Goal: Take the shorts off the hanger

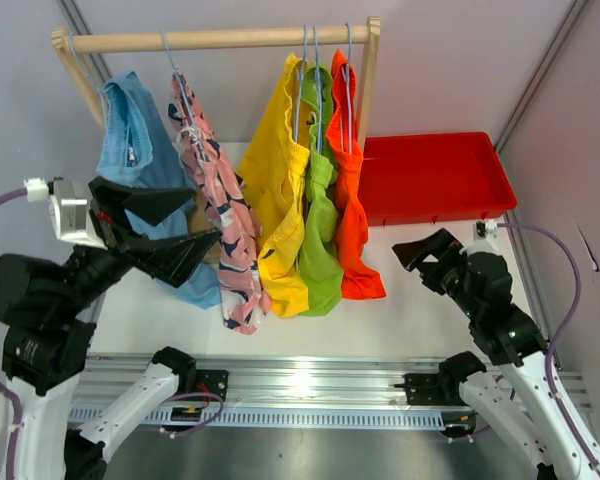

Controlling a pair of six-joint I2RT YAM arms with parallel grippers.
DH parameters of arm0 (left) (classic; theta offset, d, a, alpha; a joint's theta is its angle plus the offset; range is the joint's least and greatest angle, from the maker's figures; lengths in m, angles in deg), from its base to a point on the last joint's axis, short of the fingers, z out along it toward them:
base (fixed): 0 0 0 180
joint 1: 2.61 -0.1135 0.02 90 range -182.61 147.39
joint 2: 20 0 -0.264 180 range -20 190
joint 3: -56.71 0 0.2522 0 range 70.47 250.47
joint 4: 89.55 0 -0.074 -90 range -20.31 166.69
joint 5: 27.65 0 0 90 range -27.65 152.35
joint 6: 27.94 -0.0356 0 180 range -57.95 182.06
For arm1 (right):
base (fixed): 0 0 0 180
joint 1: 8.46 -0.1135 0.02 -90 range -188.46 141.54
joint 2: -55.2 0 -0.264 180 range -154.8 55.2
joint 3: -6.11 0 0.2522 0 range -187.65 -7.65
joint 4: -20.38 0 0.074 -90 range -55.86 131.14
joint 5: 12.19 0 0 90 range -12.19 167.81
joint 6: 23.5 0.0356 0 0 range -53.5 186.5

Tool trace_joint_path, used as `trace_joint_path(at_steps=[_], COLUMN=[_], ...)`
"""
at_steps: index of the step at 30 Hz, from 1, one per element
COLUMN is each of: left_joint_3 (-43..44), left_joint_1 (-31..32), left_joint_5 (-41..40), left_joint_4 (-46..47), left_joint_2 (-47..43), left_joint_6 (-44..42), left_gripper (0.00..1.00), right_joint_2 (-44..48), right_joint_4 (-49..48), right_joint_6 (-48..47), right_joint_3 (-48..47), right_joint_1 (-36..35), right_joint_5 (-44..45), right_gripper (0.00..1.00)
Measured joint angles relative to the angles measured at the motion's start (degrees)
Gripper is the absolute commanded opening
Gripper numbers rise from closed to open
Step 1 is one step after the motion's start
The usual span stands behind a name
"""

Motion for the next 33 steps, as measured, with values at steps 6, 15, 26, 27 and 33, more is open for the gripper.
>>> trace_joint_path(at_steps=[6,15,26,27,33], left_joint_3=[-1.18,-4.74,50.01,52.78,57.07], left_joint_1=[0.15,2.93,34.4,35.15,35.54], left_joint_5=[9.79,7.02,-38.27,-40.83,-51.74], left_joint_4=[13.88,32.96,-2.4,-4.22,-11.8], left_joint_2=[6.91,19.1,56.52,59.34,69.13], left_joint_6=[3.52,16.98,-9.01,-9.57,-9.68], left_gripper=[0.99,0.99,0.99,0.99,0.99], right_joint_2=[-0.28,0.09,1.01,1.22,2.38], right_joint_4=[-14.19,-25.0,-6.36,-4.92,2.75], right_joint_6=[0.37,4.15,-6.49,-6.95,-8.63], right_joint_3=[5.14,9.11,-9.2,-9.51,-9.9], right_joint_1=[1.01,12.46,7.67,7.63,7.63], right_joint_5=[-4.98,-16.81,-2.64,-1.55,2.25], right_gripper=[0.99,0.99,1.0,1.0,1.0])
